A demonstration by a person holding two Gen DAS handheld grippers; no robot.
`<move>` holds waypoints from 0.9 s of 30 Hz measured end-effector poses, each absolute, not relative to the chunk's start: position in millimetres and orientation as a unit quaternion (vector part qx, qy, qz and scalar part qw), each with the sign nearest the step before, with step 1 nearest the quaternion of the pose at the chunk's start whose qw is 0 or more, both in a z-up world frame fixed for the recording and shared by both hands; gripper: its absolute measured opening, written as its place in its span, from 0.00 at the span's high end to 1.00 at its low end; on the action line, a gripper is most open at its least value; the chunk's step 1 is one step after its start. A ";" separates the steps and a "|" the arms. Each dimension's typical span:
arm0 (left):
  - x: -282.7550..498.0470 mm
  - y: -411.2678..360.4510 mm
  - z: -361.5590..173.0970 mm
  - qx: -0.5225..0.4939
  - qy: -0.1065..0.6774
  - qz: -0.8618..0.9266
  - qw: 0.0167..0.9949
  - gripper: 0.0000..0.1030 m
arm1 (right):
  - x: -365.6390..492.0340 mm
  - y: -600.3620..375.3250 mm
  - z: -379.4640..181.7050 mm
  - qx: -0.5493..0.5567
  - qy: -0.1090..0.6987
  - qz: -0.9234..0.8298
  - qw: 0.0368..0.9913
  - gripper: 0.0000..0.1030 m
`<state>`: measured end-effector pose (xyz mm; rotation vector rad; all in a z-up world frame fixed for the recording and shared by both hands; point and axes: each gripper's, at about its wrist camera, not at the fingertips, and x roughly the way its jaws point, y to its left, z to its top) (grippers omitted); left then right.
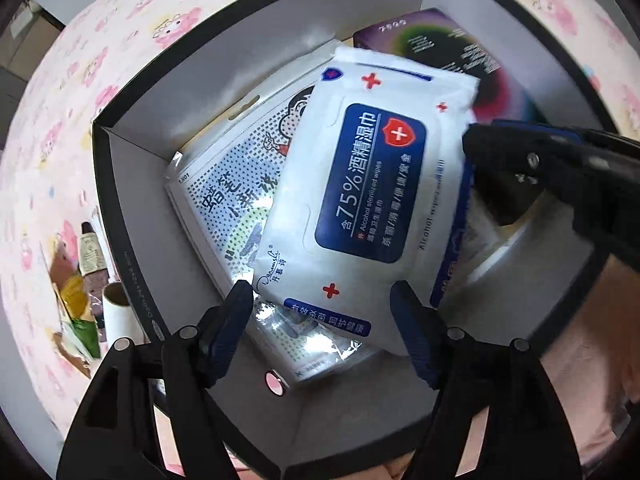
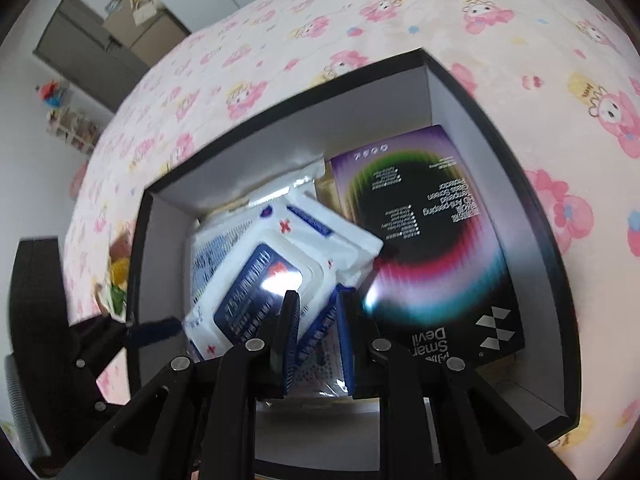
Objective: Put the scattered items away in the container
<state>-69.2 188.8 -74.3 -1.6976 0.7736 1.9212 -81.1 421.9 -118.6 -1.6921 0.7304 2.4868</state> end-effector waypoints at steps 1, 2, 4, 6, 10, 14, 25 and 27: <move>-70.5 189.3 -73.0 -0.612 0.284 0.702 0.227 0.30 | -82.3 420.1 -120.7 -0.553 0.231 0.800 0.021 0.83; -71.8 189.8 -71.8 -0.607 0.287 0.706 0.224 0.34 | -83.0 419.3 -122.6 -0.558 0.229 0.797 0.020 0.81; -81.2 191.3 -67.1 -0.587 0.303 0.726 0.191 0.43 | -83.6 418.2 -126.1 -0.566 0.226 0.792 0.016 0.80; -96.3 187.4 -62.0 -0.568 0.314 0.747 0.146 0.47 | -83.2 418.6 -126.3 -0.565 0.227 0.793 0.018 0.80; -114.7 176.9 -49.6 -0.597 0.223 0.751 0.172 0.50 | -84.3 422.1 -128.4 -0.564 0.236 0.791 0.021 0.78; -95.2 187.3 -39.1 -0.603 0.182 0.735 0.253 0.50 | -76.8 439.0 -115.3 -0.524 0.265 0.808 0.046 0.79; -92.6 228.4 -95.2 -0.612 0.290 0.704 0.214 0.33 | -87.1 429.0 -130.5 -0.567 0.243 0.787 0.025 0.78; -99.5 223.8 -90.1 -0.605 0.263 0.725 0.200 0.37 | -90.5 427.4 -131.0 -0.568 0.238 0.788 0.016 0.78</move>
